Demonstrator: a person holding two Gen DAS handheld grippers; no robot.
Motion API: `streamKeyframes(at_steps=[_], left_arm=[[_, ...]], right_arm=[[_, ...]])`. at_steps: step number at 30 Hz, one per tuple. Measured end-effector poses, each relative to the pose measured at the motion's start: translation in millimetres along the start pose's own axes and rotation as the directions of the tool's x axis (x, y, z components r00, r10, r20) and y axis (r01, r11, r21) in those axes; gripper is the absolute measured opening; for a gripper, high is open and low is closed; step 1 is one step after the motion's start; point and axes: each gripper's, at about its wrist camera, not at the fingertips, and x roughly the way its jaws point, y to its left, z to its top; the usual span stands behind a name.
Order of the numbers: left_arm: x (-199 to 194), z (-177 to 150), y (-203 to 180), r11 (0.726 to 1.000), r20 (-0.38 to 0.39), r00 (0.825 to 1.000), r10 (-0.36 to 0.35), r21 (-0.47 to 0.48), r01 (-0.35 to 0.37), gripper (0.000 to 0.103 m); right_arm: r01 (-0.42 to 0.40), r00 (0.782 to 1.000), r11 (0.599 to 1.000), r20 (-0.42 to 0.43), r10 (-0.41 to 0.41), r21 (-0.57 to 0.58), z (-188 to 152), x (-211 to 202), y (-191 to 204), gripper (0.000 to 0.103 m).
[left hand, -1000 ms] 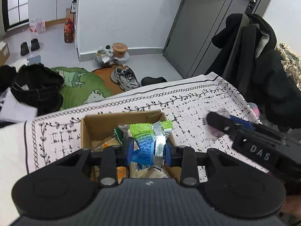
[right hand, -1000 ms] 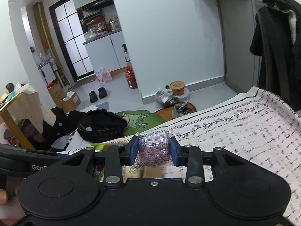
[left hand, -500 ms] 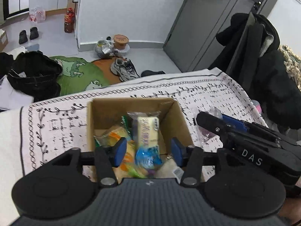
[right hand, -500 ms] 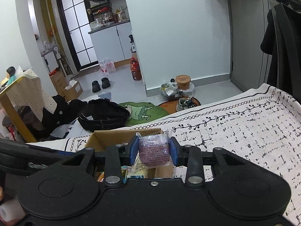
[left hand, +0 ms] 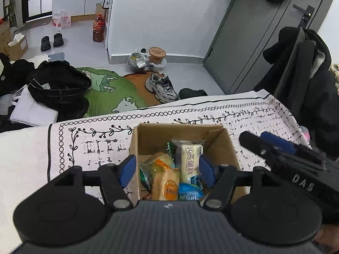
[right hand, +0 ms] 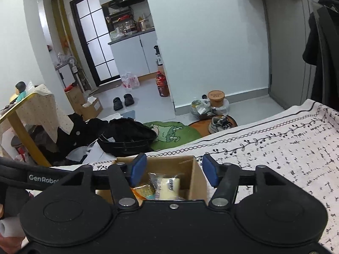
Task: Organize snacks
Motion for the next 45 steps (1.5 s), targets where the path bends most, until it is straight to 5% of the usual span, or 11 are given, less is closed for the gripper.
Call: streamKeyframes(at_steps=[9, 18, 26, 36, 45], left_arm=[[-7.6, -2.1, -28.7, 1.0, -0.014, 1.0, -0.016, 0.015, 0.017, 0.081], [-18.7, -12.8, -60.6, 1.0, -0.025, 0.999, -0.02, 0.003, 0.02, 0.083], [-42.8, -23.8, -77.0, 0.995, 0.083, 0.996, 0.03, 0.097, -0.038, 0.087], [-65.4, -36.1, -71.1, 0.996, 0.122, 0.992, 0.019, 0.083, -0.03, 0.094], [-80.2, -50.6, -72.9, 0.992, 0.154, 0.988, -0.018, 0.125, -0.001, 0.1]], right_arm=[[0.047, 0.999, 0.998, -0.006, -0.047, 0.046, 3.4, -17.9, -19.2, 0.066], [0.068, 0.998, 0.995, -0.006, -0.068, 0.067, 1.0, -41.9, -38.6, 0.076], [0.09, 0.995, 0.991, 0.031, -0.093, 0.097, 5.1, -71.6, -60.9, 0.085], [0.176, 0.982, 0.979, 0.056, -0.182, 0.103, 1.4, -109.0, -82.9, 0.102], [0.243, 0.968, 0.963, 0.031, -0.248, 0.119, -14.2, -129.4, -86.1, 0.103]])
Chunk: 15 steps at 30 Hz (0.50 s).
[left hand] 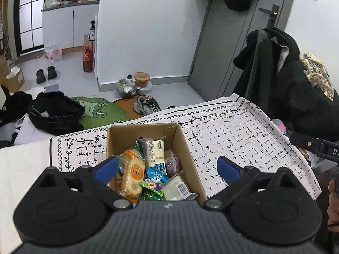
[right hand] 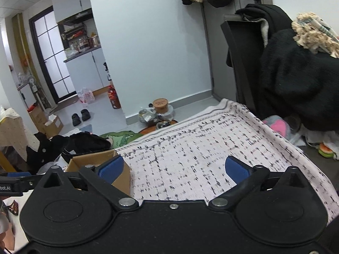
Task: Organize snacks
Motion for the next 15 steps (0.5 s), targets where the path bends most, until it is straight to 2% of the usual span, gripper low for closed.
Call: streamKeyframes(at_steps=[15], left_arm=[[-12.5, -23.4, 8.6, 1.0, -0.001, 1.0, -0.023, 0.018, 0.023, 0.101]], right_arm=[[0.099, 0.995, 0.995, -0.004, -0.099, 0.011, -26.4, -20.5, 5.9, 0.103]])
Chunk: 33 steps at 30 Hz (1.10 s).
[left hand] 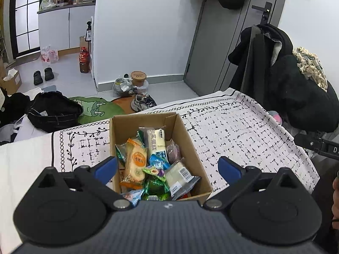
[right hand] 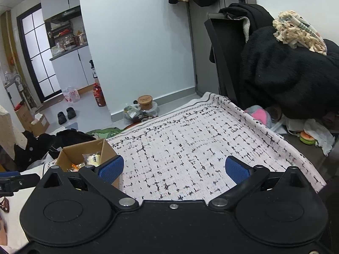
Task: Organize snacks
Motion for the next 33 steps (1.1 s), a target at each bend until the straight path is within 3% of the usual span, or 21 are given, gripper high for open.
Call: streamKeyframes(at_steps=[7, 17, 33], left_arm=[[-2.9, -9.2, -1.4, 1.0, -0.012, 1.0, 0.001, 0.015, -0.001, 0.101], [-3.6, -26.6, 2.1, 0.999, -0.067, 0.998, 0.018, 0.05, -0.015, 0.101], [-5.6, -30.4, 2.6, 0.998, -0.071, 0.997, 0.02, 0.061, -0.016, 0.101]], right_arm=[[0.041, 0.999, 0.999, -0.025, -0.041, -0.004, -11.6, -11.2, 6.0, 0.103], [0.022, 0.996, 0.998, -0.081, -0.027, -0.064, -32.4, -21.4, 18.8, 0.103], [0.012, 0.996, 0.996, -0.09, -0.02, -0.089, -39.2, -23.7, 31.8, 0.103]])
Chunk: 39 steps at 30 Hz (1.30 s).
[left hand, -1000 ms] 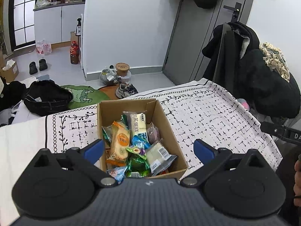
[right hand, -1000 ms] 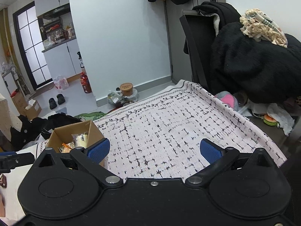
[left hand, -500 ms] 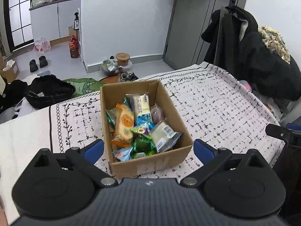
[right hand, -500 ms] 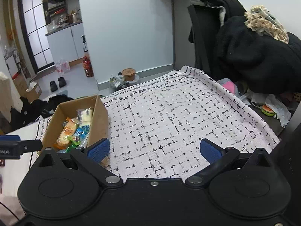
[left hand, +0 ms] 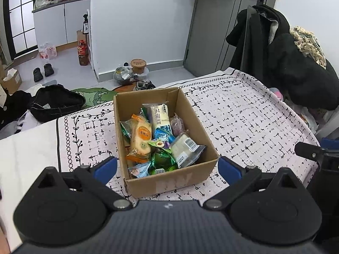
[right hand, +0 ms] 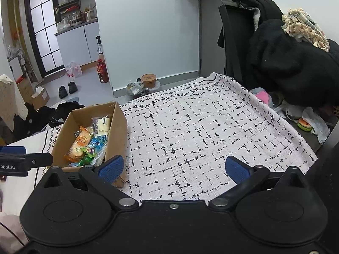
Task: Organize snacks
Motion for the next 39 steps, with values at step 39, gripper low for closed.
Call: streamKeyframes(at_steps=[39], left_arm=[[-3.2, 0.4, -2.8, 1.0, 0.01, 1.0, -0.024, 0.01, 0.024, 0.101]], right_arm=[[0.0, 1.0, 1.0, 0.001, 0.0, 0.004, 0.0, 2.6, 0.5, 0.103]])
